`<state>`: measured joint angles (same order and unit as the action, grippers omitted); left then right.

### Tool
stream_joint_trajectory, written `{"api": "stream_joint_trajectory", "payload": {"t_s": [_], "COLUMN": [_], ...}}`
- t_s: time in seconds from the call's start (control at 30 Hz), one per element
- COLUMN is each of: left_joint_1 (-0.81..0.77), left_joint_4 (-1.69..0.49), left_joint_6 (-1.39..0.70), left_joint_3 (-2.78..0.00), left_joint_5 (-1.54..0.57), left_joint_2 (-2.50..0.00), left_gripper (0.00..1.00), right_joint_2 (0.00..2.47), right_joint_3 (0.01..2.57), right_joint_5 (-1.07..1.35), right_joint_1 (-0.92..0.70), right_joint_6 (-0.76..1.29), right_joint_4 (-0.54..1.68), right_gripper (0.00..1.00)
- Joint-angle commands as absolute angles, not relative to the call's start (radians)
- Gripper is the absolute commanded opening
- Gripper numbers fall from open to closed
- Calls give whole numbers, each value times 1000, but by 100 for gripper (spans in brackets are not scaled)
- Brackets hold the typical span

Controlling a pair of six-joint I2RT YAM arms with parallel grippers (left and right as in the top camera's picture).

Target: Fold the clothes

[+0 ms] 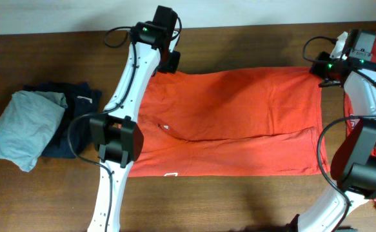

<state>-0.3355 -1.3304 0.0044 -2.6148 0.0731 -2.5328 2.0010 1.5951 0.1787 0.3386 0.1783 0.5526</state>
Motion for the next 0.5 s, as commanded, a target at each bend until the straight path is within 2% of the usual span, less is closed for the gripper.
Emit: {"api": "stream_joint_trajectory", "payload": {"t_s": [0.0,0.47], "left_joint_1": [-340,-340], "left_joint_4": [-1369,-1567], "left_joint_6": [16,16], "left_joint_3": [-2643,-2643], "left_joint_5": [95,67], "left_joint_2": [-2466,-2434], "left_gripper": [0,0], "right_joint_2": [1971,1959], "right_joint_3": [1590,1590], "right_joint_5": [155,146], "right_joint_1": [342,342], "right_joint_6": [161,134], "right_joint_4": [599,739], "right_gripper": [4,4]}}
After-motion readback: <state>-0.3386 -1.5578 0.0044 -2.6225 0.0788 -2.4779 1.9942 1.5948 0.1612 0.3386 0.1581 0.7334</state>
